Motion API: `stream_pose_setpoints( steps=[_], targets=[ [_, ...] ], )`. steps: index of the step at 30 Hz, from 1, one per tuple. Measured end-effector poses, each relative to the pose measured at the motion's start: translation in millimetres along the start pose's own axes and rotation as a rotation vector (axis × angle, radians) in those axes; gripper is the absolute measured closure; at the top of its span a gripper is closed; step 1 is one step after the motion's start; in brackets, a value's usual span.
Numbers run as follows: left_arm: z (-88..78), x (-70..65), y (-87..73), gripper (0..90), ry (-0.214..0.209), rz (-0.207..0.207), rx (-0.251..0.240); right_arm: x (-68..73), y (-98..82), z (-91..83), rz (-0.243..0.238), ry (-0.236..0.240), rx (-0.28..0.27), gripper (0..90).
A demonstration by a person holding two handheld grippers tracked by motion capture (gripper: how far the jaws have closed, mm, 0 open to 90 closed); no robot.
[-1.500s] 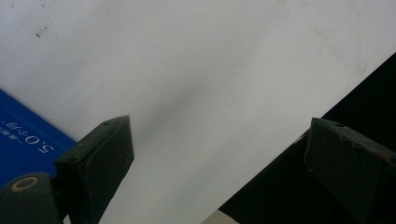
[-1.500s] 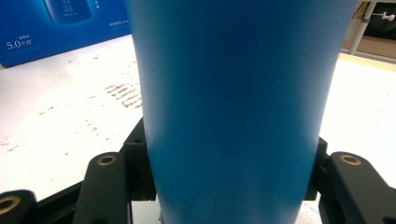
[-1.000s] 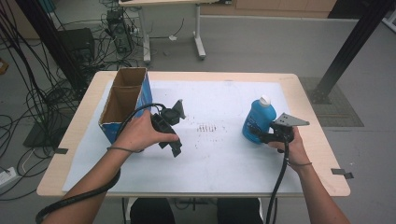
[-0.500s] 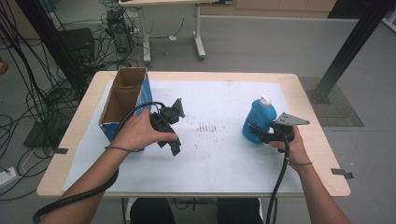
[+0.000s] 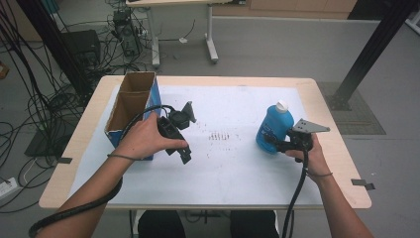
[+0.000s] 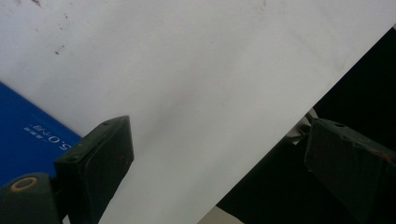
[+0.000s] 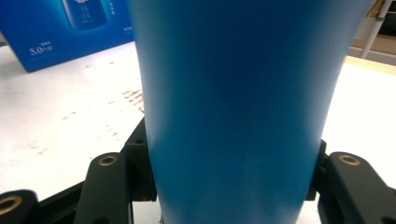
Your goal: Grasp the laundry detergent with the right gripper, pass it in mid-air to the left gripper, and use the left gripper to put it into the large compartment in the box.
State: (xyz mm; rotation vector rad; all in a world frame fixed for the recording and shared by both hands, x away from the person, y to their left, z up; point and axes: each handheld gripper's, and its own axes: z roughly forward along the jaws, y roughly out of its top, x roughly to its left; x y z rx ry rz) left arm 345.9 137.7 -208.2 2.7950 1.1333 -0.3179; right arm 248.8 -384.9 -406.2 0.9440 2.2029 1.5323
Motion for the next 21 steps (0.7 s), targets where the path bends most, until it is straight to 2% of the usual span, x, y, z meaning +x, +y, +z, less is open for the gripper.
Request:
stream_pose_setpoints(
  steps=[8,21],
  targets=[
    [-13.1,-6.2,-2.6,8.4,0.013,0.022,-0.011,4.8,8.2,-0.8,-0.013,0.047,-0.005,41.6],
    [-40.9,-24.4,-7.5,8.2,0.036,0.081,-0.036,6.2,20.9,0.2,-0.03,0.129,-0.002,41.7]
  ],
)
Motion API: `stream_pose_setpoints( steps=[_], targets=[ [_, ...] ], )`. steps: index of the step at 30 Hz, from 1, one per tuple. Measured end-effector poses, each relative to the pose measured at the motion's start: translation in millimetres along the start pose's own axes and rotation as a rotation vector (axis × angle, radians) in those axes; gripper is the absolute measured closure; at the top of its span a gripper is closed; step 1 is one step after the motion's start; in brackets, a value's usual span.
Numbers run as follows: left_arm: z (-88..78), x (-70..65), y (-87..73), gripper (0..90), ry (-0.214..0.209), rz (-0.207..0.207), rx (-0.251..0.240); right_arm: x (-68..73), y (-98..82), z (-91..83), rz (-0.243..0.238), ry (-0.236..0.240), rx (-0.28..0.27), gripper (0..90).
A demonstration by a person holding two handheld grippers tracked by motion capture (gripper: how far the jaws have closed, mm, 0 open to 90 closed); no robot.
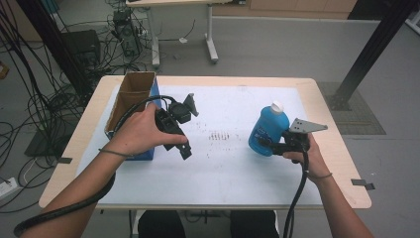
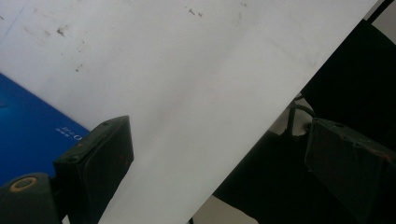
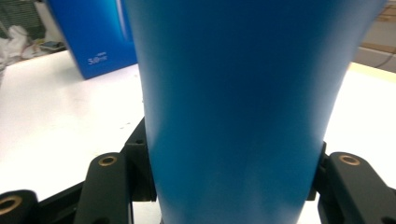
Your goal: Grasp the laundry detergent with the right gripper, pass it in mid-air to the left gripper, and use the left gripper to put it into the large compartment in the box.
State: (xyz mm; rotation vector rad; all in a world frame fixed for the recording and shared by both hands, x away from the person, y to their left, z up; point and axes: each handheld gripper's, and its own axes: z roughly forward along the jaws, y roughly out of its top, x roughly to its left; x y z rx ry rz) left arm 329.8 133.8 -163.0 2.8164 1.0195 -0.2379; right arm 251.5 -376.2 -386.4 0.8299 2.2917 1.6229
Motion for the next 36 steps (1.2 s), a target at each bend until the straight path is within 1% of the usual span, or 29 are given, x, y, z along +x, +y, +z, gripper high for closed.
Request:
stream_pose_setpoints(
  steps=[4,7,8,9,10,14,15,16,17,18,22,23,24,25,27,30,31,32,36],
  targets=[
    [-7.9,-3.2,-3.5,8.3,0.005,0.012,-0.012,0.5,3.6,1.1,-0.011,0.027,0.001,41.7],
    [-14.0,-5.1,-6.3,8.2,0.0,0.028,-0.021,0.3,6.7,2.2,-0.016,0.048,0.003,41.7],
    [-16.9,-6.7,-8.0,8.2,0.002,0.036,-0.028,0.4,7.3,2.7,-0.019,0.052,0.003,41.7],
    [-16.9,-6.7,-8.0,8.3,0.002,0.036,-0.028,0.4,7.3,2.7,-0.019,0.052,0.003,41.7],
    [-20.2,-8.9,-9.2,8.3,0.007,0.044,-0.033,0.2,9.4,4.1,-0.022,0.067,0.008,41.7],
    [-26.7,-14.7,-10.7,8.3,0.015,0.066,-0.037,0.8,14.0,6.7,-0.031,0.094,0.02,41.7],
    [-26.7,-14.7,-10.7,8.3,0.015,0.066,-0.037,1.0,15.3,7.6,-0.034,0.104,0.023,41.7],
    [-29.9,-17.7,-11.5,8.3,0.018,0.078,-0.04,1.3,16.2,8.4,-0.038,0.111,0.023,41.7],
    [-30.8,-18.8,-11.0,8.3,0.02,0.078,-0.039,1.5,17.4,9.1,-0.041,0.12,0.025,41.7],
    [-33.4,-20.8,-11.3,8.3,0.024,0.089,-0.039,1.6,18.1,9.3,-0.042,0.125,0.026,41.7],
    [-40.0,-25.9,-11.6,8.3,0.026,0.109,-0.045,3.9,23.6,13.4,-0.058,0.158,0.032,41.7],
    [-40.0,-25.9,-11.6,8.3,0.026,0.109,-0.045,3.9,23.6,13.4,-0.058,0.158,0.032,41.7],
    [-42.3,-27.9,-11.3,8.3,0.026,0.118,-0.046,4.1,26.0,15.6,-0.062,0.181,0.031,41.7],
    [-43.5,-29.5,-11.0,8.3,0.029,0.121,-0.047,5.4,27.4,16.5,-0.066,0.184,0.032,41.7],
    [-45.5,-31.8,-10.6,8.3,0.03,0.133,-0.048,6.6,30.4,18.7,-0.076,0.202,0.036,41.7],
    [-49.7,-34.8,-9.9,8.3,0.021,0.163,-0.052,8.1,34.1,21.9,-0.085,0.227,0.039,41.8],
    [-49.7,-34.8,-9.9,8.2,0.021,0.163,-0.052,9.2,36.0,23.7,-0.092,0.237,0.041,41.8],
    [-51.8,-37.8,-9.7,8.2,0.029,0.175,-0.054,9.6,36.8,24.2,-0.094,0.24,0.043,41.7],
    [-56.8,-41.2,-8.3,8.2,0.027,0.2,-0.053,11.2,39.3,28.3,-0.099,0.26,0.054,41.8]
  ],
)
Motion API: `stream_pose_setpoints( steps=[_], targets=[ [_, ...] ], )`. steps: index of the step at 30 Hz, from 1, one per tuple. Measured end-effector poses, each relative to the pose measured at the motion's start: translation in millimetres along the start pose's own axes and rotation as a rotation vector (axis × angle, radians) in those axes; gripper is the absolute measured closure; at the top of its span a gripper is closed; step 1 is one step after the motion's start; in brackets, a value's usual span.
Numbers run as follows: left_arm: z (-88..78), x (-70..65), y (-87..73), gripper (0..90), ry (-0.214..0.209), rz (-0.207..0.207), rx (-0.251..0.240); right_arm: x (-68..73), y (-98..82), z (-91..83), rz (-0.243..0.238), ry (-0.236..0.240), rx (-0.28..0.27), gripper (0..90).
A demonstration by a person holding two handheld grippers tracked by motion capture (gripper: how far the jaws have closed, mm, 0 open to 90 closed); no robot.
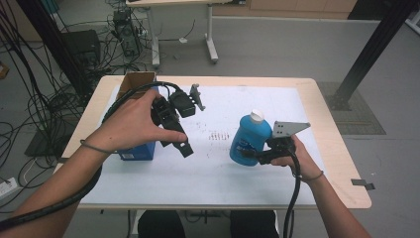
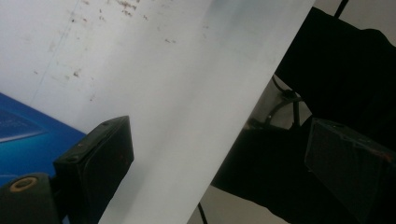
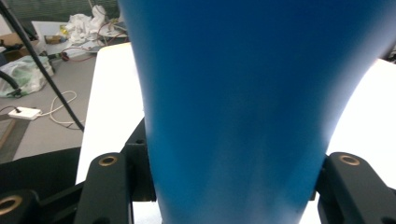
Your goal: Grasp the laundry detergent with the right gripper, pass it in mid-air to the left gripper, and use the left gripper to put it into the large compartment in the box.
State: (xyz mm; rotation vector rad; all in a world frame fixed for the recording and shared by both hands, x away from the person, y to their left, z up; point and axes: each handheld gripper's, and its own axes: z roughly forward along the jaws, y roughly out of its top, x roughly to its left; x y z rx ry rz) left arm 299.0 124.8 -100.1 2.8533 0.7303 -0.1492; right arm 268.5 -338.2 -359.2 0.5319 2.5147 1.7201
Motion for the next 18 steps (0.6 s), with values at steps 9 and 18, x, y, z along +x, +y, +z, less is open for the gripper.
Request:
stream_pose_setpoints(
  steps=[9,18],
  targets=[
    [-6.3,-4.2,7.4,8.1,0.003,0.042,0.012,2.4,4.4,7.6,-0.011,0.048,0.006,41.8],
    [-8.7,-8.9,17.1,8.1,0.003,0.083,0.03,5.0,12.3,16.8,-0.028,0.091,0.018,41.8]
  ],
)
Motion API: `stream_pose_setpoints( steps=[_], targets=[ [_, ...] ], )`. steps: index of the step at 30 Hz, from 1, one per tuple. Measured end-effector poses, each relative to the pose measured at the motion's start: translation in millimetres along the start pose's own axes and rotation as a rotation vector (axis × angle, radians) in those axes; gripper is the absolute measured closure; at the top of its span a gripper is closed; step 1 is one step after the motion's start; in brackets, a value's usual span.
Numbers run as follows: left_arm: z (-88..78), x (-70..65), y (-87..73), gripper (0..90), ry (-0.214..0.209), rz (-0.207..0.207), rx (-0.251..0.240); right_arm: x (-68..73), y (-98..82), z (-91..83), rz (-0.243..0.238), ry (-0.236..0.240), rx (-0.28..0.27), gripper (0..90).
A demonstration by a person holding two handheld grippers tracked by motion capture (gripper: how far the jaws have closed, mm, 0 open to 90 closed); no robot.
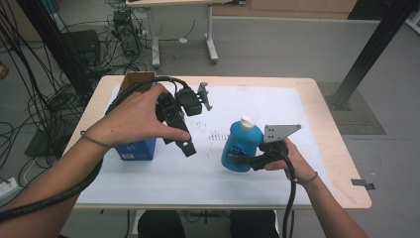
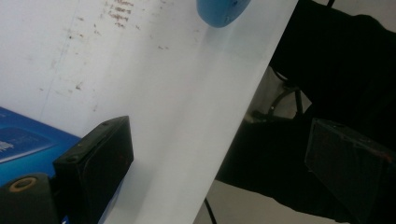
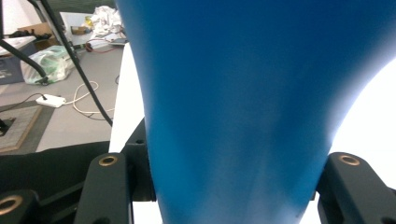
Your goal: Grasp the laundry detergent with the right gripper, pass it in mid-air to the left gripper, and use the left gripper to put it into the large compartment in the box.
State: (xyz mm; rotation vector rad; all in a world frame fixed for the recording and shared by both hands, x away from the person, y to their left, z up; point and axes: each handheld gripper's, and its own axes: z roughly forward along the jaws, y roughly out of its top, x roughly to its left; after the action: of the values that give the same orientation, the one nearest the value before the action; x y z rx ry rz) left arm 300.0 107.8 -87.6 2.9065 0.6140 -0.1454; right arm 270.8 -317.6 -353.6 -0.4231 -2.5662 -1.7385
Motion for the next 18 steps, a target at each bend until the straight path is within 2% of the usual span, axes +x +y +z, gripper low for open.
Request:
stream_pose_setpoints(
  steps=[7,18],
  targets=[
    [-3.7,-2.0,5.6,8.1,0.001,0.014,0.01,0.3,4.3,5.4,-0.009,0.022,0.001,41.9],
    [-5.3,-7.8,17.1,8.1,-0.011,0.066,0.025,1.9,16.8,17.8,-0.044,0.074,0.028,41.9]
  ],
)
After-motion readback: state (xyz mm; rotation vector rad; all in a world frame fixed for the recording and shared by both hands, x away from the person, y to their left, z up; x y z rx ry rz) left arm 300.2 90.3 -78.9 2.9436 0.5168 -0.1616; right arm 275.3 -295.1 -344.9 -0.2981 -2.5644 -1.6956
